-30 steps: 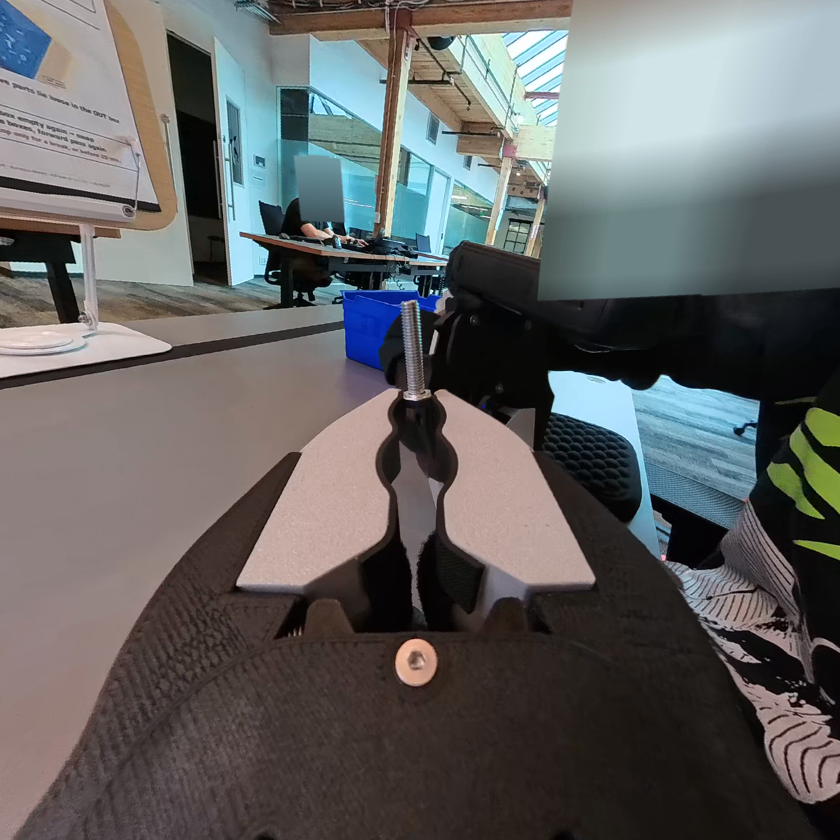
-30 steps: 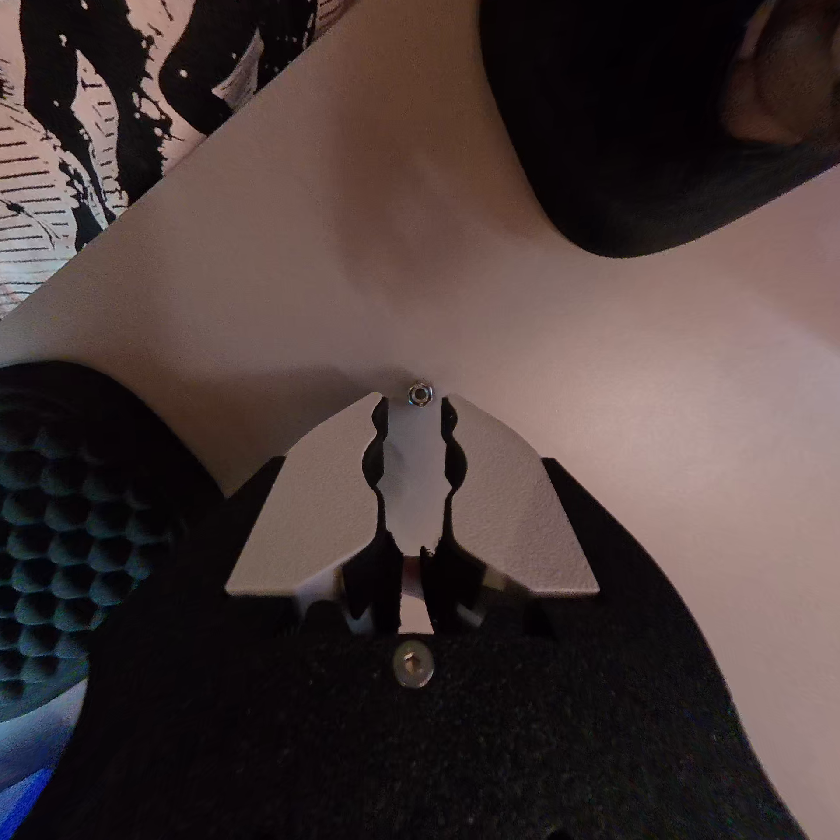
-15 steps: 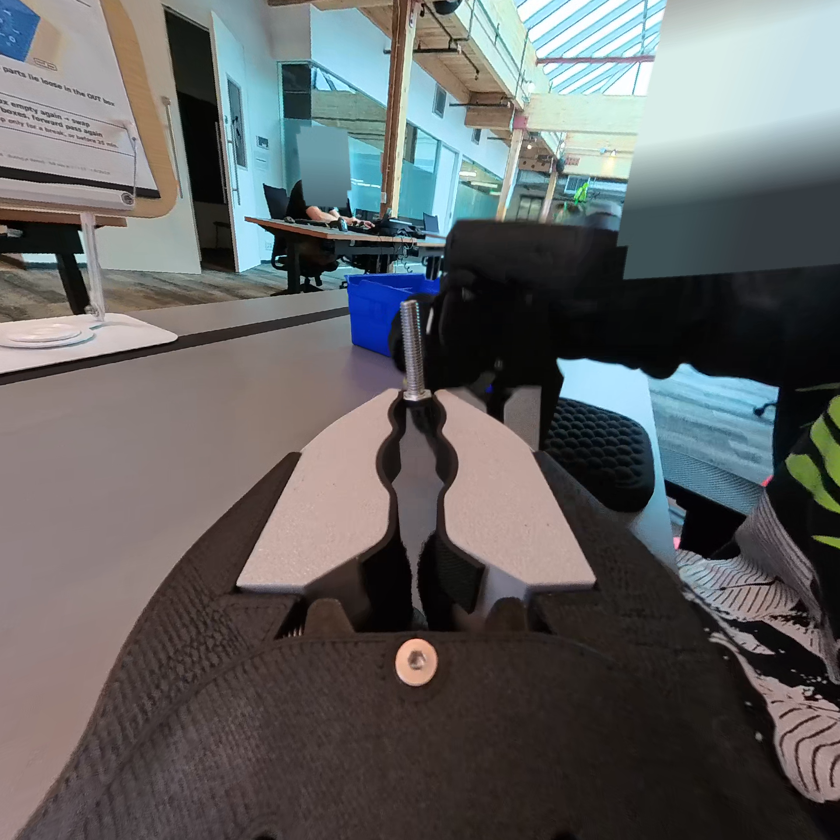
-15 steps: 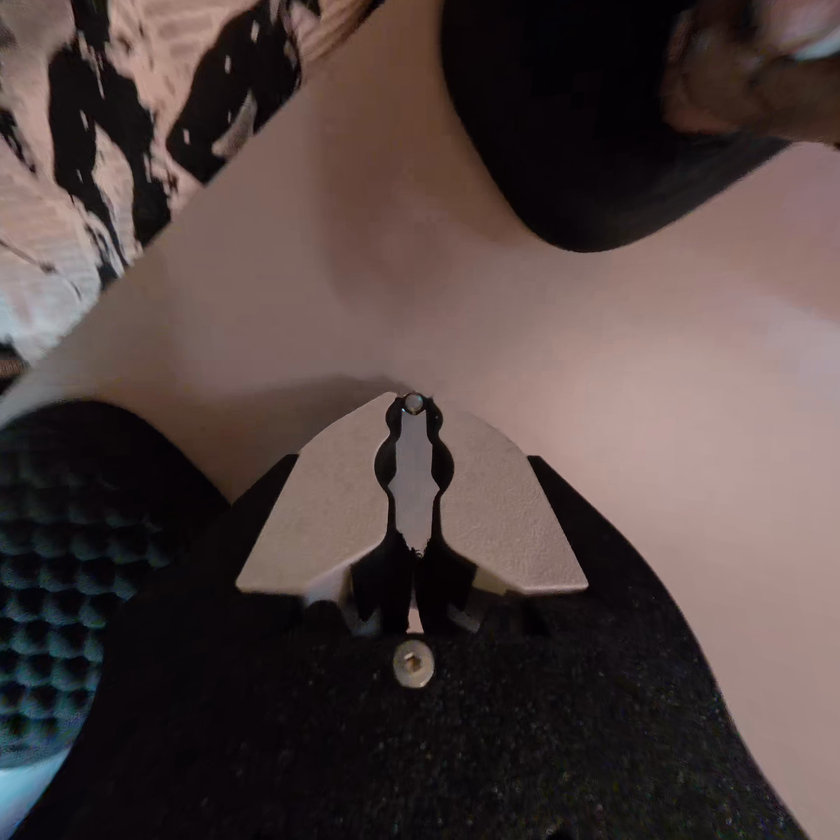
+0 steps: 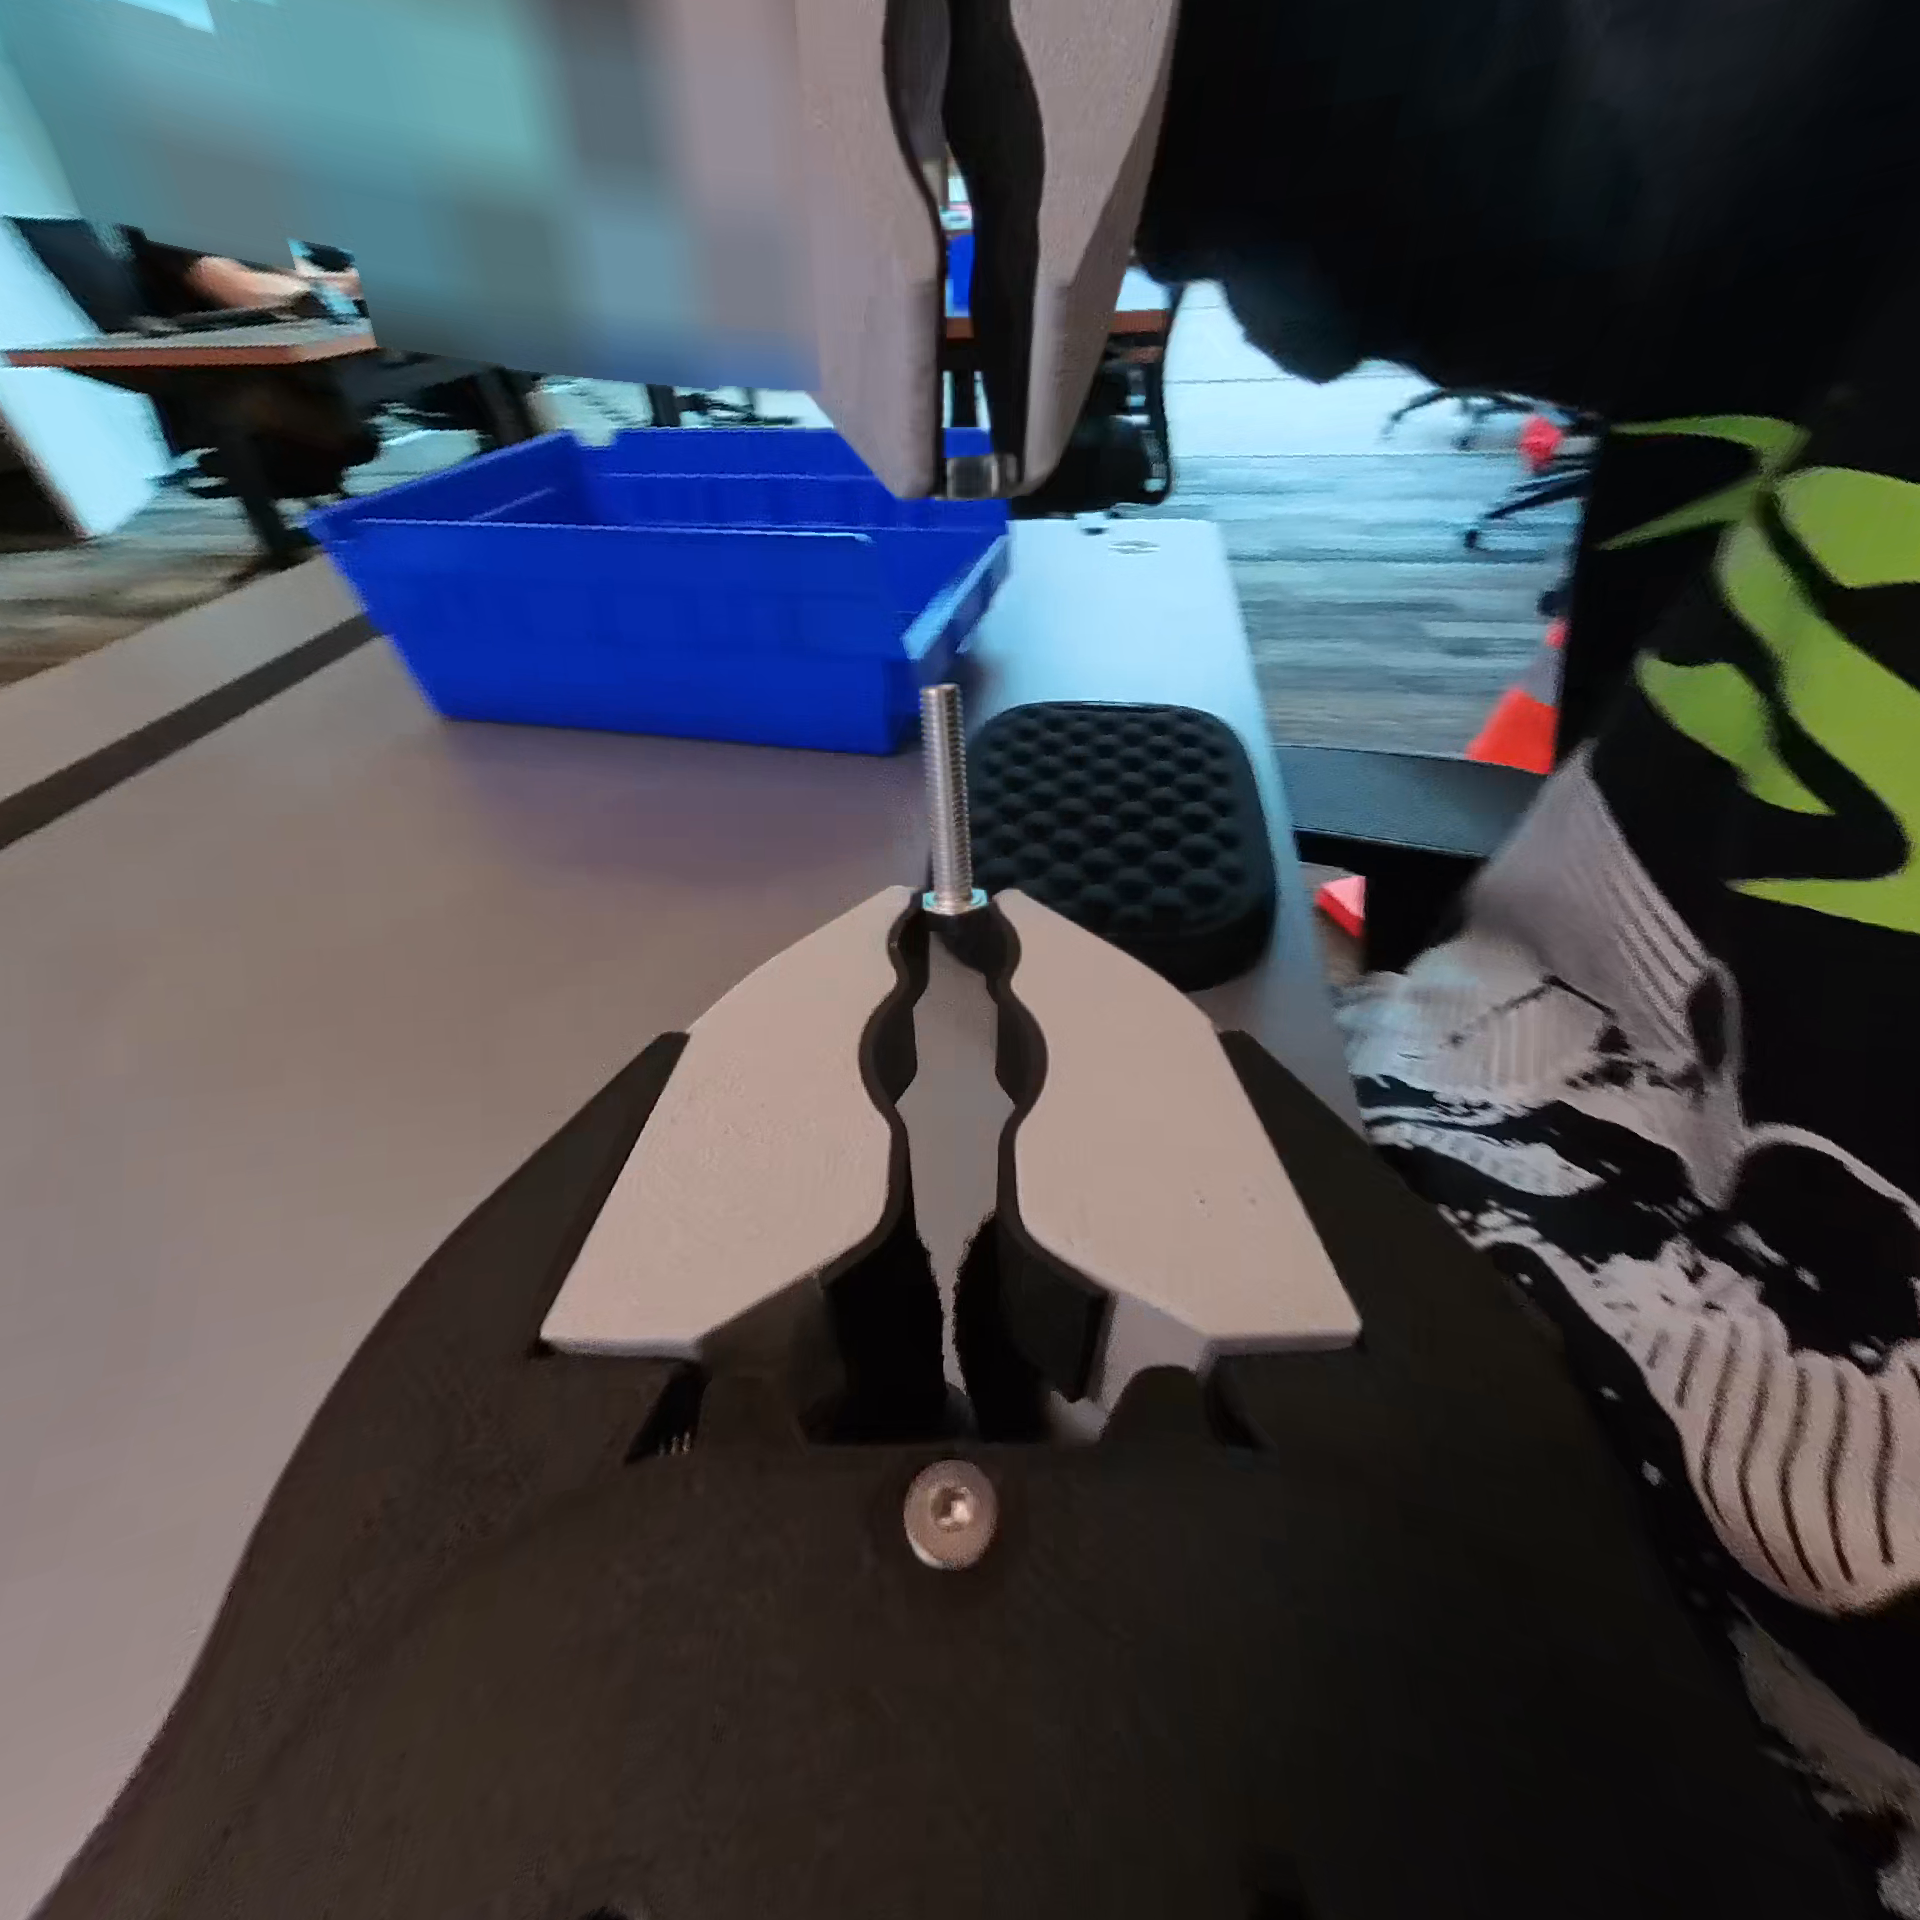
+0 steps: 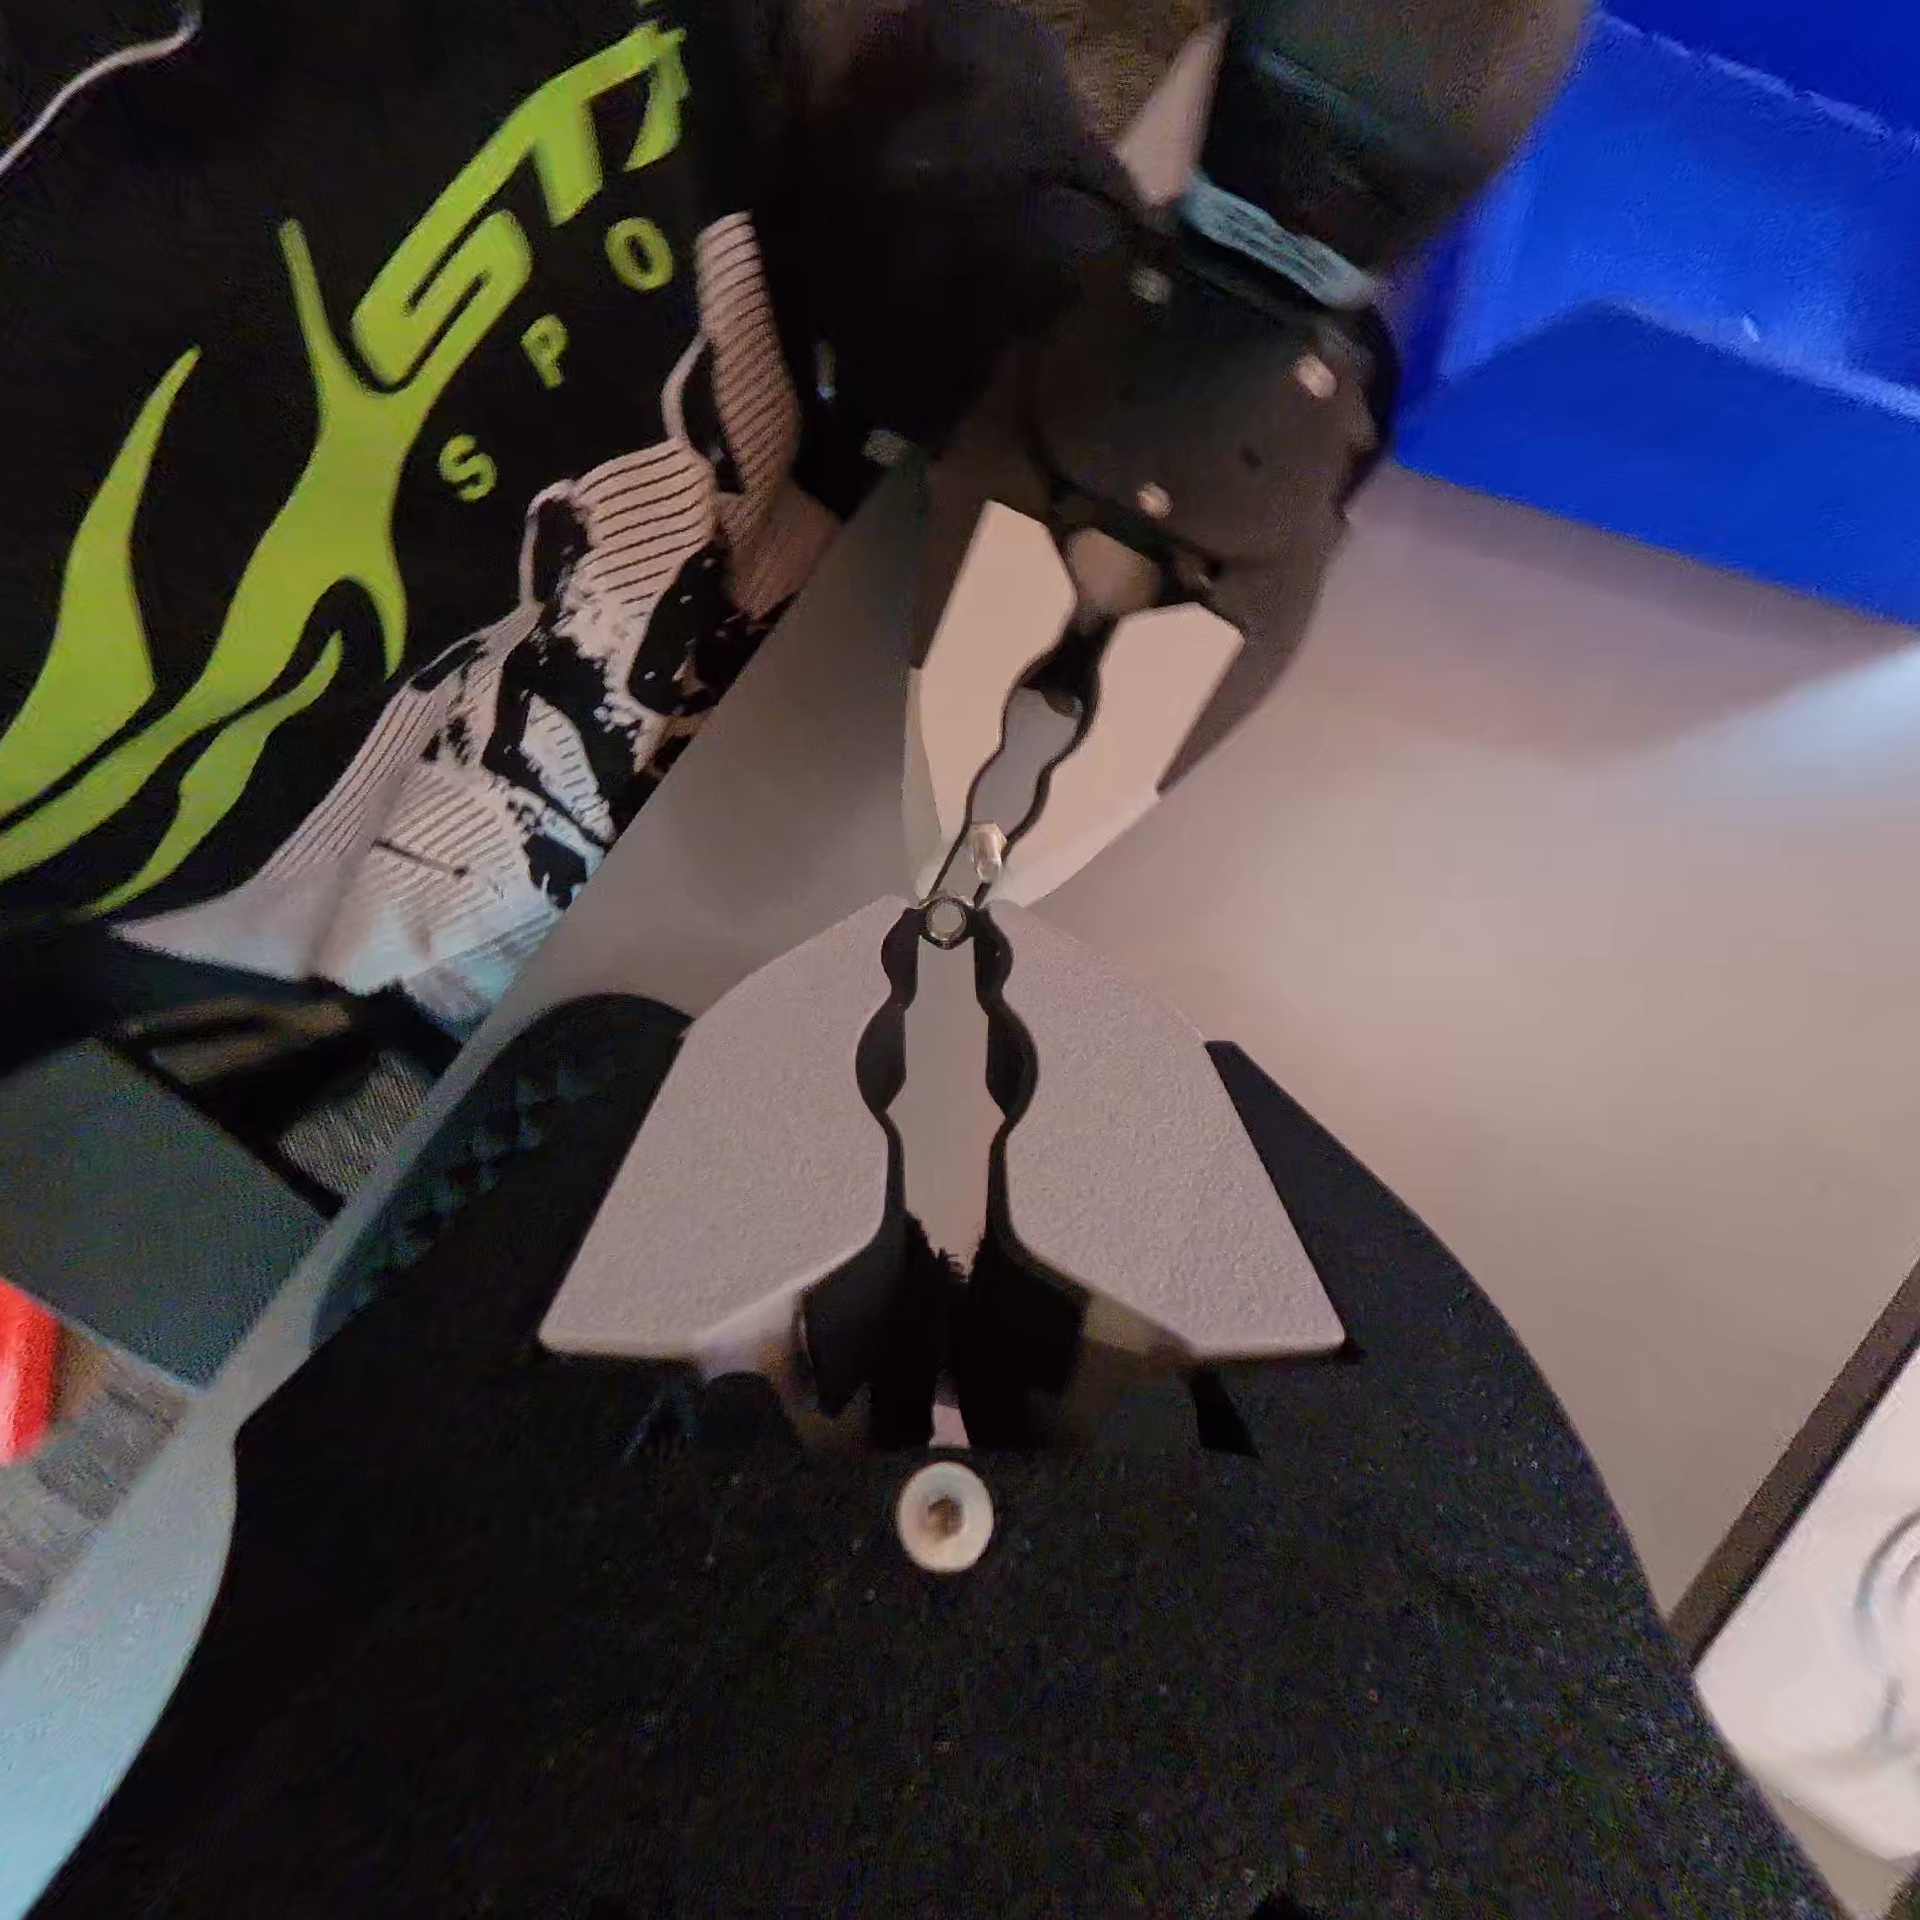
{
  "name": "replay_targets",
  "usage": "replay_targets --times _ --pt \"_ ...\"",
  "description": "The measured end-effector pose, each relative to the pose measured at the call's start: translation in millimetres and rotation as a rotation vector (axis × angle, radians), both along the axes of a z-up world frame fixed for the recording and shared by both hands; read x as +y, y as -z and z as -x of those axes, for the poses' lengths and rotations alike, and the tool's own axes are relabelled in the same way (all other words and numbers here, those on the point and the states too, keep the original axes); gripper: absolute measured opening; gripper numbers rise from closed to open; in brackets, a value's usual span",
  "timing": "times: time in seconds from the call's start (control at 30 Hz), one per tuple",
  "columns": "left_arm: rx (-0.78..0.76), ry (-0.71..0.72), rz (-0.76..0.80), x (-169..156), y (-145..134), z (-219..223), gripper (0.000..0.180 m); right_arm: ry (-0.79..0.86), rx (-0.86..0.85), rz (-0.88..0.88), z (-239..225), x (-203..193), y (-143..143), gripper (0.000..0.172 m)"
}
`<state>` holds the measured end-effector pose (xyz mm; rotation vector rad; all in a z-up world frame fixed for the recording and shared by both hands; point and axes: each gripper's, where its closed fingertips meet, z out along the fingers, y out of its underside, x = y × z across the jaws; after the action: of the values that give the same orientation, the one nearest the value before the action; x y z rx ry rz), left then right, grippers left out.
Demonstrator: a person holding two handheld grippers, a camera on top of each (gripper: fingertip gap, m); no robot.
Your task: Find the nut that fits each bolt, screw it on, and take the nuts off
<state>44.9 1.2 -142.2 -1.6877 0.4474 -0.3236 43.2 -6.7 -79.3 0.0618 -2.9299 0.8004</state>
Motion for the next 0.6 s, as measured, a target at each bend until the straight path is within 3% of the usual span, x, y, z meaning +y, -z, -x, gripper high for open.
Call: replay_targets --times 0.23,0.6 --pt "-0.018 0.16 -0.021 -10.7 -0.2 -17.9 0.01 -0.322 0.043 -0.028 -11.0 -24.9 7.1 0.01" --pt "-0.054 0.211 -0.023 -14.8 -1.7 -20.0 0.01 -0.384 -0.012 -0.082 -8.6 -24.8 18.7 0.01"
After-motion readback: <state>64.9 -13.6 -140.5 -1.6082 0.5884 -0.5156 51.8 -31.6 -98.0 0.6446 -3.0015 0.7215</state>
